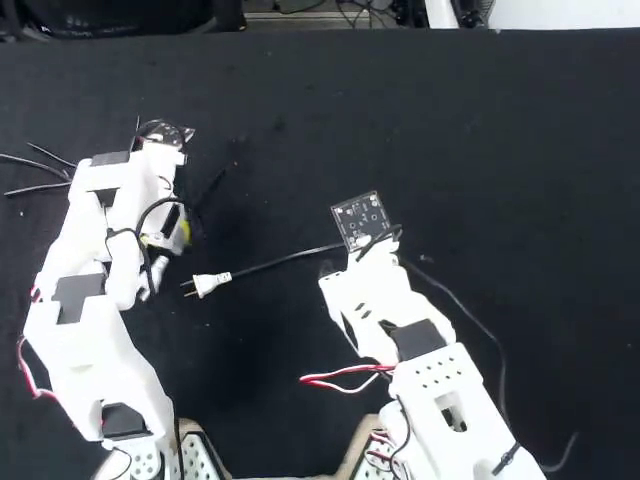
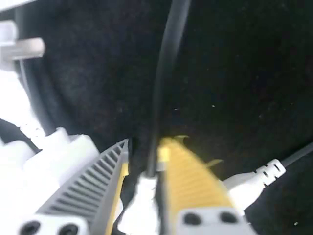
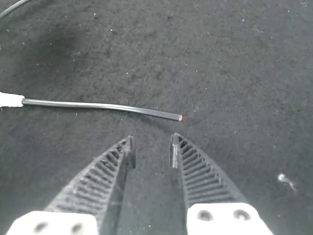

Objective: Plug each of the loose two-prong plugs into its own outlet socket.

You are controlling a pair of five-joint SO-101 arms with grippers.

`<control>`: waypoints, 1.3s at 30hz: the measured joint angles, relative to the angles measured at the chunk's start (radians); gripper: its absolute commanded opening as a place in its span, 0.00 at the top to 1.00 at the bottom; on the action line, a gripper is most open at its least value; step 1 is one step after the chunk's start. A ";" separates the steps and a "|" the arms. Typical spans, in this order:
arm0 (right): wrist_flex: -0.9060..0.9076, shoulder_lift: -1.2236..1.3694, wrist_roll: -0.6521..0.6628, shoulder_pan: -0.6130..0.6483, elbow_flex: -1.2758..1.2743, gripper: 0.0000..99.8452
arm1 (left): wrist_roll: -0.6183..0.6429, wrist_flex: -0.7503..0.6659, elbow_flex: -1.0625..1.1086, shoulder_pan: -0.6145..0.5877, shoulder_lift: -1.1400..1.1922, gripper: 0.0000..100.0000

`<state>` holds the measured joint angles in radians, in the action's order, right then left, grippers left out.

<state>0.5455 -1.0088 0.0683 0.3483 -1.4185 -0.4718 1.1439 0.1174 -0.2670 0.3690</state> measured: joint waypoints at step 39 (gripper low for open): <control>0.000 0.000 -0.008 -0.107 0.000 0.88 | -0.078 0.344 -0.006 0.087 -0.331 0.75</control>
<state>0.5455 -1.0088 0.0606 0.2409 -1.4185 -0.5501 1.4876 0.1112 -0.1795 0.0376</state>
